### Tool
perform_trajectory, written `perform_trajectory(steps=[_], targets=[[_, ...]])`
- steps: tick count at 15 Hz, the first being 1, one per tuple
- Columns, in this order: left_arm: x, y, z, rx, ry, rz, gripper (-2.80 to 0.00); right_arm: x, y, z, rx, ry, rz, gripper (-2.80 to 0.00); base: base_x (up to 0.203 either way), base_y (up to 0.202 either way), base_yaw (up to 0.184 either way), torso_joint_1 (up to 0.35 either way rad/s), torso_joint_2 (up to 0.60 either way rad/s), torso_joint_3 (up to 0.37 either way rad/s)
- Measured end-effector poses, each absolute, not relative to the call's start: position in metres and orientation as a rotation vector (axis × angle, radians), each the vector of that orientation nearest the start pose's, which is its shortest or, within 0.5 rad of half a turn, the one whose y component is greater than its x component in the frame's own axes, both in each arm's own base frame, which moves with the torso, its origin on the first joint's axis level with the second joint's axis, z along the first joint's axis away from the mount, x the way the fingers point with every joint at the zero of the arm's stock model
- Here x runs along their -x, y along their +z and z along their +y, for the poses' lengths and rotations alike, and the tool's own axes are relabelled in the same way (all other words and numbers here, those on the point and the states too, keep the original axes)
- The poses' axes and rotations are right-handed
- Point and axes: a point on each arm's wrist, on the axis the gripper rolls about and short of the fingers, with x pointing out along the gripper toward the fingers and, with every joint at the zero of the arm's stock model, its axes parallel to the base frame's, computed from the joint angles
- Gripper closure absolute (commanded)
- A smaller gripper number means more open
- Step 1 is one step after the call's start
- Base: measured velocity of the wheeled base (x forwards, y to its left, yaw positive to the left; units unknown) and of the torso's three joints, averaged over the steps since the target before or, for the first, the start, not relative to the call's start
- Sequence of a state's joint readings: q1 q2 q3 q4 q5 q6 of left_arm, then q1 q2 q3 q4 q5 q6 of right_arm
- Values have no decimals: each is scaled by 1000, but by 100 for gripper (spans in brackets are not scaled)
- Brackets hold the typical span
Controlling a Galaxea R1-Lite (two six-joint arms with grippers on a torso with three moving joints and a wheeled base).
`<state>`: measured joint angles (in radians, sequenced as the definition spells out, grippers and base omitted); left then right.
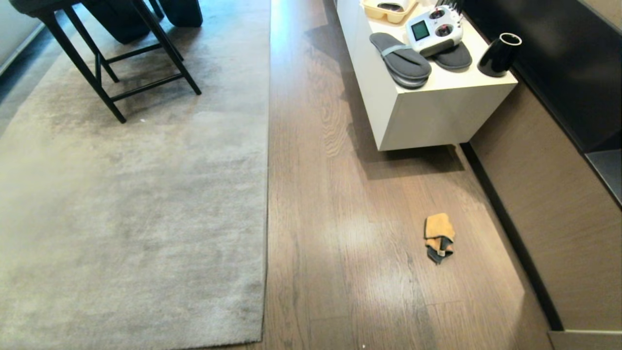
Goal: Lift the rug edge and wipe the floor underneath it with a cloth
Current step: Pick up the rag
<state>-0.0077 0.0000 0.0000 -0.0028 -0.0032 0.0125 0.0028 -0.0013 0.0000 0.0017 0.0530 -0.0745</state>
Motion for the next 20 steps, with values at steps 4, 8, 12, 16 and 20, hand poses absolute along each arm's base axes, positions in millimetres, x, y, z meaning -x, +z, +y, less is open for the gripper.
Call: perform_trajectory(steps=[4,8,12,16,20], targets=[[23,76,0,-12,-11,-3,0,23,75,1,74,56,-2,0,0,0,0,1,7,-193],[23,76,0,-13,-10,-3,0,23,75,1,75,56,-1,0,0,0,0,0,2,-197],[23,76,0,-13,-11,-3,0,23,75,1,74,56,-2,0,0,0,0,1,2,-198],[23,76,0,-14,-10,-3,0,23,75,1,74,56,-2,0,0,0,0,1,1,-199],[23,76,0,-13,-10,-3,0,23,75,1,74,56,-2,0,0,0,0,1,1,-194]])
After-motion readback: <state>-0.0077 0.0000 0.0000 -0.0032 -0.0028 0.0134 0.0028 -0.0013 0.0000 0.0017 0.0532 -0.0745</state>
